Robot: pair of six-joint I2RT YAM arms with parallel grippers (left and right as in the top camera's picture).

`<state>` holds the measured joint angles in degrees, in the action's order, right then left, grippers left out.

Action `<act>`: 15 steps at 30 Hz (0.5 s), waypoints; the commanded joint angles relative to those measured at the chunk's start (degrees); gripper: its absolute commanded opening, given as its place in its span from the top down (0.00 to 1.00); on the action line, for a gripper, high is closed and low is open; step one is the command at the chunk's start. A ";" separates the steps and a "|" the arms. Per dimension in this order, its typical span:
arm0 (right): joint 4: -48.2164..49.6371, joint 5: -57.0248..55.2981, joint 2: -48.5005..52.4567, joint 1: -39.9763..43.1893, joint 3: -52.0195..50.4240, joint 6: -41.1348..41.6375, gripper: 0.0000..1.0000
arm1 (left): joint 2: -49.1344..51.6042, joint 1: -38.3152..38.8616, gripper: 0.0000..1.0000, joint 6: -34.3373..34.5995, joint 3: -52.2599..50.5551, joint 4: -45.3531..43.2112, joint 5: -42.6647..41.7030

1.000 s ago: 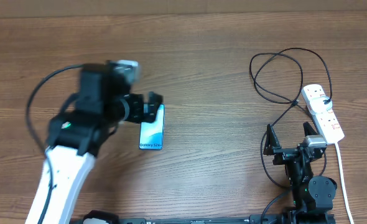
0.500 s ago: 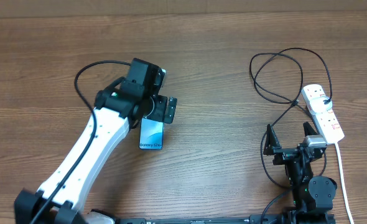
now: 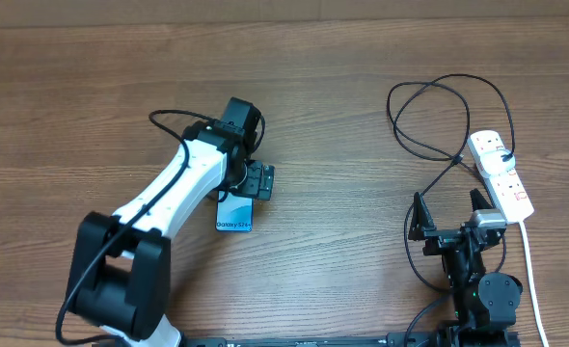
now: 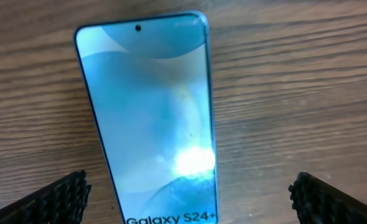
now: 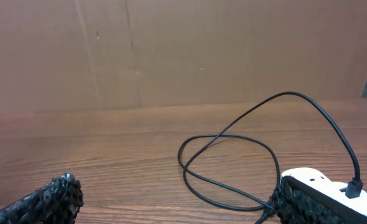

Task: Plug charger to phone and switch on socket
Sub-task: 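Move the left gripper over the blue phone and lower it, then close the left gripper on the phone's top edge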

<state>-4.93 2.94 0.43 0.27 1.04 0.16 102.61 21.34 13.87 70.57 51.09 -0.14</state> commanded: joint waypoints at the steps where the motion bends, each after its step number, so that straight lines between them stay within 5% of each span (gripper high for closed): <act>1: 0.26 -0.31 -0.24 -0.26 -0.57 -0.24 0.00 | 2.29 -1.92 0.00 1.95 1.38 0.11 2.67; 15: 0.26 -0.31 -0.24 -0.26 -0.57 -0.24 0.00 | 5.29 -3.32 0.00 -0.42 1.14 -0.94 1.64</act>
<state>-4.91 2.94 0.43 0.27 1.04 0.16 106.98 17.63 14.61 70.57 50.17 2.33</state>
